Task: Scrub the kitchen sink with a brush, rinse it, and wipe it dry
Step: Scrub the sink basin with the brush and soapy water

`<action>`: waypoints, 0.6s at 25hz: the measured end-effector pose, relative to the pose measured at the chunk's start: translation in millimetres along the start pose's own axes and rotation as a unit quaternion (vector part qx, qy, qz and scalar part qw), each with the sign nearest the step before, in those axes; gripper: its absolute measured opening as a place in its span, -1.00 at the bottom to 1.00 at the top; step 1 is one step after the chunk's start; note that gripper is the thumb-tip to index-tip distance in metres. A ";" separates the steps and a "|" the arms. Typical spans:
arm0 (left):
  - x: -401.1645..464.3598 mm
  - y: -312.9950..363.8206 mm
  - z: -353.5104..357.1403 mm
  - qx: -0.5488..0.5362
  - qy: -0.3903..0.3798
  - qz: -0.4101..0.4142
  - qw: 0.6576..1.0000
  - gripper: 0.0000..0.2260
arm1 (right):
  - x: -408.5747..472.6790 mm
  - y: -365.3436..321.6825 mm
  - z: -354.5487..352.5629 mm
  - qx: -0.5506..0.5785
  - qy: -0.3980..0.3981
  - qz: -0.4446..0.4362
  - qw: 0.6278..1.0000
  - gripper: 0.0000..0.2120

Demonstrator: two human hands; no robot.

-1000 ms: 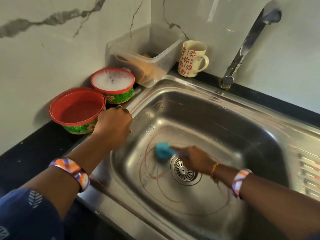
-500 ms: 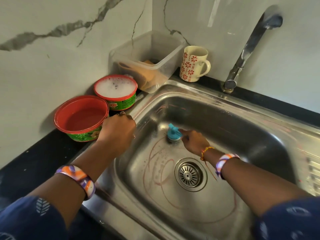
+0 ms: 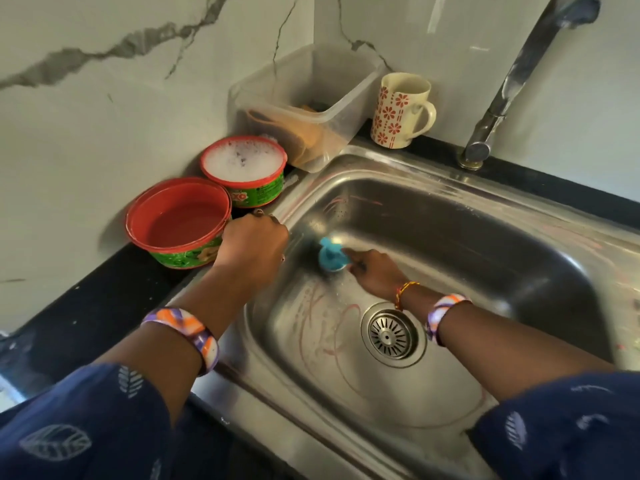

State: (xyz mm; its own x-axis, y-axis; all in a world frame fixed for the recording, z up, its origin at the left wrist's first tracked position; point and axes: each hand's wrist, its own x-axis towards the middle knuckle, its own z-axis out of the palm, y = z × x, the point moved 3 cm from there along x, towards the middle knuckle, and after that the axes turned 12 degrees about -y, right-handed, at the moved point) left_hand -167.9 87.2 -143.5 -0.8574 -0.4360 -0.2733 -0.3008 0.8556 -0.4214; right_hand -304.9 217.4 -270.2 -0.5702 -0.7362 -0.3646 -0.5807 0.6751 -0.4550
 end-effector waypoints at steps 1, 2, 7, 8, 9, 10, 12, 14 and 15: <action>-0.5 -0.2 -0.7 0.001 -0.004 -0.002 1.000 -0.66 | -13.7 -12.4 14.3 0.016 -0.049 -0.049 0.997 -0.62; -1.1 -0.4 -1.0 0.001 -0.006 -0.004 1.000 -0.67 | -32.9 -24.7 29.9 0.027 -0.113 -0.102 0.988 -0.62; -2.3 4.5 -0.4 -0.002 -0.003 -0.014 1.000 -0.72 | -19.2 5.9 13.0 0.025 -0.017 -0.046 0.999 -0.62; -2.7 6.3 -1.1 -0.006 -0.002 -0.017 1.000 -0.72 | -10.4 12.2 -0.2 0.034 0.039 0.029 0.998 -0.61; -2.6 7.2 -1.9 -0.006 0.001 -0.019 1.000 -0.72 | -7.1 13.1 -2.1 0.044 0.068 0.059 0.995 -0.60; -2.3 7.8 -2.4 -0.007 0.002 -0.019 1.000 -0.73 | -11.4 5.2 4.4 0.065 0.048 0.033 0.996 -0.60; -1.6 7.4 -1.7 -0.010 0.001 -0.019 1.000 -0.75 | -35.7 -20.7 30.0 0.106 -0.093 -0.074 0.987 -0.62; 0.0 6.6 0.8 -0.007 -0.003 -0.023 1.000 -0.75 | -66.7 -34.7 50.7 0.063 -0.228 -0.137 0.962 -0.61; 0.5 7.2 1.4 -0.004 -0.002 -0.025 1.000 -0.76 | -66.1 -31.6 49.7 0.018 -0.210 -0.162 0.964 -0.61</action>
State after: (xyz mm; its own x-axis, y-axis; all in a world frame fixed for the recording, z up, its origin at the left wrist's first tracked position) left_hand -169.9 92.7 -147.9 -0.8401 -0.4785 -0.2555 -0.3459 0.8354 -0.4270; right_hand -220.0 242.4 -272.1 -0.0737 -0.8676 -0.4918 -0.6633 0.4109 -0.6254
